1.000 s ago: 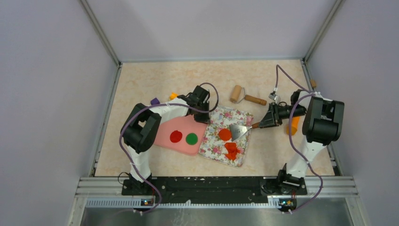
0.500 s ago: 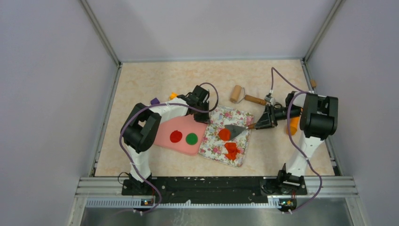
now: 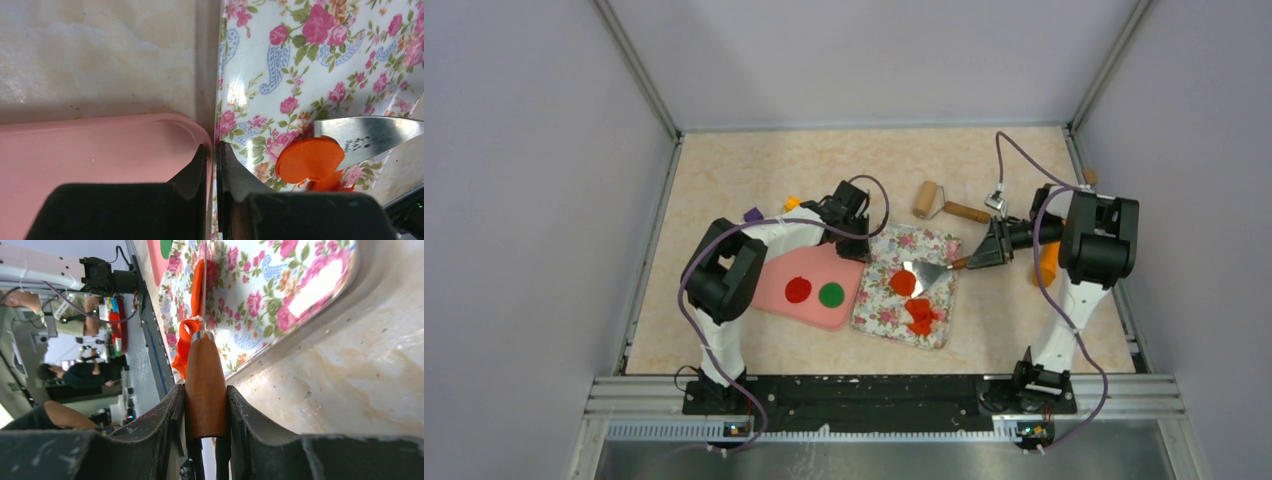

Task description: Roll out the dumpling wrappers from the dough

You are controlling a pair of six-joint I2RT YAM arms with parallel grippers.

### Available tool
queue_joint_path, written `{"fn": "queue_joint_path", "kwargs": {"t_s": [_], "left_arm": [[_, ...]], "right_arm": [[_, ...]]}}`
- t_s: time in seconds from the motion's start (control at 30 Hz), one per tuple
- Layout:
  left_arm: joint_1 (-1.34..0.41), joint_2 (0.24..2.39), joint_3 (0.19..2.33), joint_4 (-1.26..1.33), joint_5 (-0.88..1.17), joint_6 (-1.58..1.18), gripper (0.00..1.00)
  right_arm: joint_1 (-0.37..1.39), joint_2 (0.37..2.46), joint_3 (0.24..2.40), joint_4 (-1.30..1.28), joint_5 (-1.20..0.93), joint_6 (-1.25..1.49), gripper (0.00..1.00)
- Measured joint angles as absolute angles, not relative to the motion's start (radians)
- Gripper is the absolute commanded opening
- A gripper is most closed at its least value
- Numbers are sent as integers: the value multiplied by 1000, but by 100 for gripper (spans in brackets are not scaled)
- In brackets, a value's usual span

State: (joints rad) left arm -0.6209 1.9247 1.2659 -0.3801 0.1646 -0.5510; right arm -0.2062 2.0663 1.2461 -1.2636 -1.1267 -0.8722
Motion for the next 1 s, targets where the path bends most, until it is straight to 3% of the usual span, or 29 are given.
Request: {"fn": "queue_joint_path", "kwargs": {"t_s": [0.5,1.0], "left_arm": [[-617,1938,1288,-386,163,-533,0],[-617,1938,1291,-389,168,-522,0]], "right_arm": [[-226,2106,1309,-1454,-1177,-1088,0],[-238,2116,1318,-1309,-1095,-868,0]]}}
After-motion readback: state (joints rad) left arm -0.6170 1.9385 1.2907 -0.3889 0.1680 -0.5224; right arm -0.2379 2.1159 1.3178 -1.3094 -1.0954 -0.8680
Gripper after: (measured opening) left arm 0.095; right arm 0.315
